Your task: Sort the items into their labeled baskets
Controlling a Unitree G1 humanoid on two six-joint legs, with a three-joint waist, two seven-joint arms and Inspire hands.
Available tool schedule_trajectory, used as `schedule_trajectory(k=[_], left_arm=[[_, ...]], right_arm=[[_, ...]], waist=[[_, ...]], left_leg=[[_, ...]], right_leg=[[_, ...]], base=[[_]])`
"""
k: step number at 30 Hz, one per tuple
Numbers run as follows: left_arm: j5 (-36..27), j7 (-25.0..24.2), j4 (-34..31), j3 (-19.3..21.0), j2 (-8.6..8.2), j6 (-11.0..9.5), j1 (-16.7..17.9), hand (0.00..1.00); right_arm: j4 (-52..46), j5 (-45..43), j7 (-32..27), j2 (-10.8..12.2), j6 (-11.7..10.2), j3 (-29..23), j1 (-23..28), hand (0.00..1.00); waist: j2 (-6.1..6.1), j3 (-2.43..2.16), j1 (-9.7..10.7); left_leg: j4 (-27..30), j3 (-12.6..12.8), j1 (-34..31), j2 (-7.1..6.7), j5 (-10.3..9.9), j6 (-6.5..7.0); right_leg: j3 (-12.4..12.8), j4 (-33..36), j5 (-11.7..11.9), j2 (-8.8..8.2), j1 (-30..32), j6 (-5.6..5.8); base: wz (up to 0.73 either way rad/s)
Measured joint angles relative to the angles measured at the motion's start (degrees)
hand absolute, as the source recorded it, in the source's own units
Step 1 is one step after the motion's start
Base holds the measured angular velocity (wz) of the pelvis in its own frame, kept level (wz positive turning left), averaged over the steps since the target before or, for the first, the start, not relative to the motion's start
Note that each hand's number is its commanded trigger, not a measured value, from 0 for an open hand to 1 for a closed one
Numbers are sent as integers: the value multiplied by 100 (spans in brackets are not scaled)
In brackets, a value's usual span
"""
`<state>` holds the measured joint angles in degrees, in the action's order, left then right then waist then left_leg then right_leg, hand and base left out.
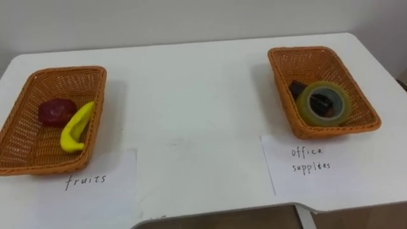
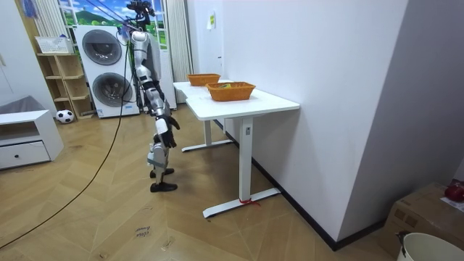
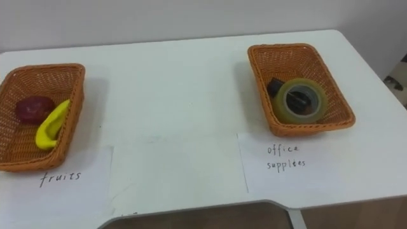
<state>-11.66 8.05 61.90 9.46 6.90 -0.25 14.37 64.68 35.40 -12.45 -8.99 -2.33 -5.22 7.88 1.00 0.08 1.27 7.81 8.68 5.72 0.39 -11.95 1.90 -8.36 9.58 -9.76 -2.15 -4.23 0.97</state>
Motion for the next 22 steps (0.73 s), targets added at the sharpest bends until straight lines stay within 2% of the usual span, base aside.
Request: schedule_trajectory(k=[3, 8, 11, 15, 22], left_arm=[[3, 1, 2, -79, -30, -13, -3, 0], [-14, 21, 34, -290, -66, -18, -34, 0], [-2, 17, 57, -356, -74, -21, -73, 0], [1, 12, 58, -413, -91, -26, -145, 0], [6, -2, 49, -414, -130, -26, -115, 0]], right_arm=[[47, -41, 324, 72, 60, 192, 1, 0], [108, -248, 783, 196, 73, 419, -8, 0], [175, -460, 909, 201, 85, 541, -51, 0], [270, -719, 1138, 203, 99, 869, -67, 0], [466, -821, 1469, 208, 122, 1031, -115, 0]], waist=[[21, 3, -27], [75, 35, -20], [66, 57, -49], [7, 43, -164], [-29, 37, -193]], left_leg=[[0, -3, -1, -8, 0, 0], [-7, -73, -15, -18, -6, 5], [-17, -90, -18, -16, -11, 2], [-21, -92, -15, -5, -33, -6], [-27, -105, -13, -5, -38, -5]], right_leg=[[-39, -19, -2, -8, -12, 3], [-122, -106, -8, -16, -75, 14], [-130, -108, -8, -11, -74, 16], [-143, -108, -8, 6, -74, 15], [-190, -105, -8, 10, -78, 15]], base=[[3], [9], [2], [-1], [0]])
